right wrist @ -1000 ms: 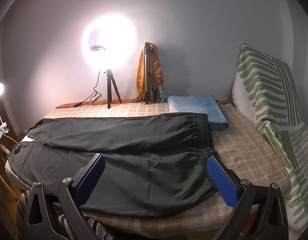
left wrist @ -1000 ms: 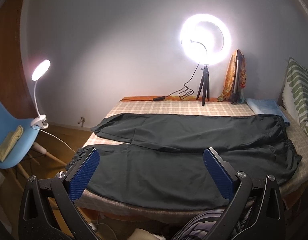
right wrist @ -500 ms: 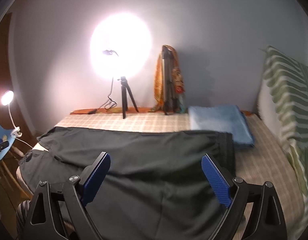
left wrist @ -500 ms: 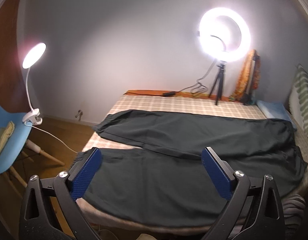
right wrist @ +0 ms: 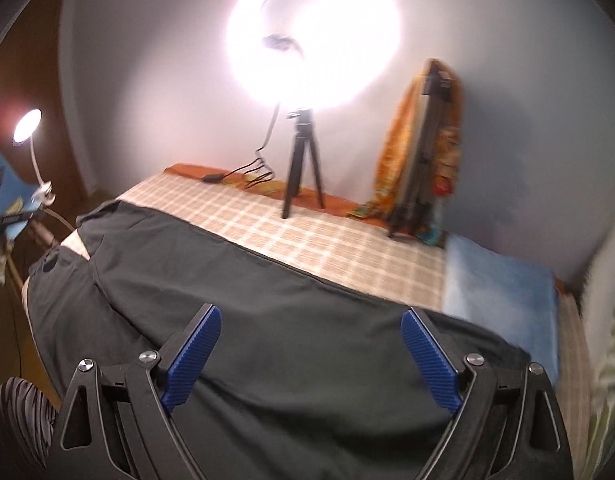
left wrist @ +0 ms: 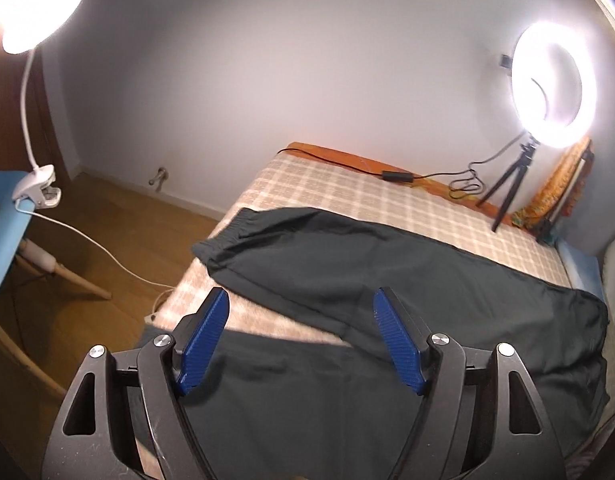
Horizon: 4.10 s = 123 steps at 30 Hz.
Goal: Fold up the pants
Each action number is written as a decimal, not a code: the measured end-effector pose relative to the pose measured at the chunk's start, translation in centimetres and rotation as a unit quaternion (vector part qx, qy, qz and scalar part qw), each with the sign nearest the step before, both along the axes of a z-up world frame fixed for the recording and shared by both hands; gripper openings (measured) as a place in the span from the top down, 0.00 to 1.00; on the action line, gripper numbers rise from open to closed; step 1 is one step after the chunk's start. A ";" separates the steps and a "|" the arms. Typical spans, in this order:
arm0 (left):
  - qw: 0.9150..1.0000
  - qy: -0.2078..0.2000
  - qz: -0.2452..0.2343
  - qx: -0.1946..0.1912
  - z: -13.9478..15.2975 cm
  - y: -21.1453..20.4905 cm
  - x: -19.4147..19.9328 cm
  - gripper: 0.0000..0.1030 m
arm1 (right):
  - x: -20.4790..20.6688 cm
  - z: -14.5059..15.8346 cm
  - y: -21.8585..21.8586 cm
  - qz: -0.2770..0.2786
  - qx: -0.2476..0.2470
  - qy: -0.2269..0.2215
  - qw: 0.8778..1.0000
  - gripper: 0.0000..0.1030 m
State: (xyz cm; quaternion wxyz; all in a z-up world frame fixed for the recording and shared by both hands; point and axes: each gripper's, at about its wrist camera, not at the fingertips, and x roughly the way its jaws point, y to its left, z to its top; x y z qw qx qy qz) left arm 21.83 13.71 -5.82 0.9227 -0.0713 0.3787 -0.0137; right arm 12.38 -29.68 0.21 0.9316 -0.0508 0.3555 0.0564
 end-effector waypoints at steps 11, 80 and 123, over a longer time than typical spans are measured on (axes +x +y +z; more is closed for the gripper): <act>0.998 0.060 0.036 -0.002 -2.7 4.1 9.5 0.29 | 9.8 -5.7 3.5 0.068 -0.017 0.078 0.994 0.14; 0.996 -0.035 0.077 0.015 -4.9 7.9 -1.2 0.85 | -0.9 -7.2 12.8 0.246 -0.025 0.090 0.965 1.00; 0.931 0.000 0.175 -0.319 -11.8 13.8 -10.2 0.78 | -6.7 -11.2 14.3 0.233 -0.051 0.114 0.964 1.00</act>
